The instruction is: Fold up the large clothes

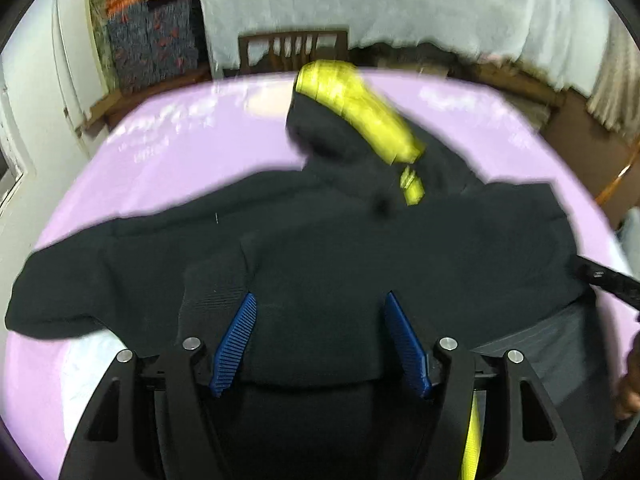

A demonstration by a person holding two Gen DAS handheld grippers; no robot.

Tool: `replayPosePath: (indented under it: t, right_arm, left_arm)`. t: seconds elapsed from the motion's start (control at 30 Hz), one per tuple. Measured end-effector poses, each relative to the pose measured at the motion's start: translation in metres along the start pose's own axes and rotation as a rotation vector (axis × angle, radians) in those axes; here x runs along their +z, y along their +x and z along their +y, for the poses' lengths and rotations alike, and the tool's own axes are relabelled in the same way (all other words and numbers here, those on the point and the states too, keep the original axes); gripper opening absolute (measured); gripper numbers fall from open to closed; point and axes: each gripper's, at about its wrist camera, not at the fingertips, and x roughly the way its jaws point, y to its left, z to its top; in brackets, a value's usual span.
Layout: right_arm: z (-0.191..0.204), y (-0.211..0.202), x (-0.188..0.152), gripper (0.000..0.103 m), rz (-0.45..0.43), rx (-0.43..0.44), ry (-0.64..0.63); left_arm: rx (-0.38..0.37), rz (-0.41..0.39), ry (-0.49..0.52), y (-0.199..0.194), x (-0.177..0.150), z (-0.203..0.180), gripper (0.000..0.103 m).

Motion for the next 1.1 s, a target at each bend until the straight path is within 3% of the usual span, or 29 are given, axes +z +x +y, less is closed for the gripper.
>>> replayPosePath:
  t: [0.03, 0.2, 0.33, 0.4, 0.63, 0.8, 0.9, 1.1]
  right_arm:
    - [-0.003, 0.006, -0.001, 0.001, 0.03, -0.008, 0.012]
    - [-0.018, 0.011, 0.0, 0.0, 0.065, 0.065, 0.096]
    - [-0.014, 0.0, 0.0, 0.0, 0.041, 0.029, 0.068]
    - [-0.012, -0.014, 0.002, 0.006, 0.018, 0.018, 0.079]
    - [0.033, -0.07, -0.004, 0.008, -0.039, 0.055, 0.027]
    - [0.078, -0.089, -0.027, 0.018, -0.052, 0.086, -0.023]
    - [0.105, -0.089, -0.038, 0.018, -0.031, 0.12, -0.036]
    - [0.157, -0.095, -0.056, 0.023, -0.027, 0.166, -0.085]
  left_arm:
    - [0.01, -0.012, 0.002, 0.0, 0.0, 0.0, 0.073]
    - [0.001, 0.003, -0.001, -0.001, 0.0, 0.005, 0.075]
    - [-0.029, 0.0, -0.067, -0.02, 0.003, 0.028, 0.075]
    - [-0.022, -0.013, -0.087, -0.033, 0.002, 0.045, 0.075]
    - [0.095, -0.034, -0.205, -0.079, -0.028, 0.161, 0.075]
    - [0.139, 0.011, -0.396, -0.096, -0.073, 0.259, 0.075]
    - [0.11, 0.001, -0.533, -0.106, -0.096, 0.313, 0.075]
    - [0.004, -0.014, -0.67, -0.106, -0.104, 0.358, 0.075]
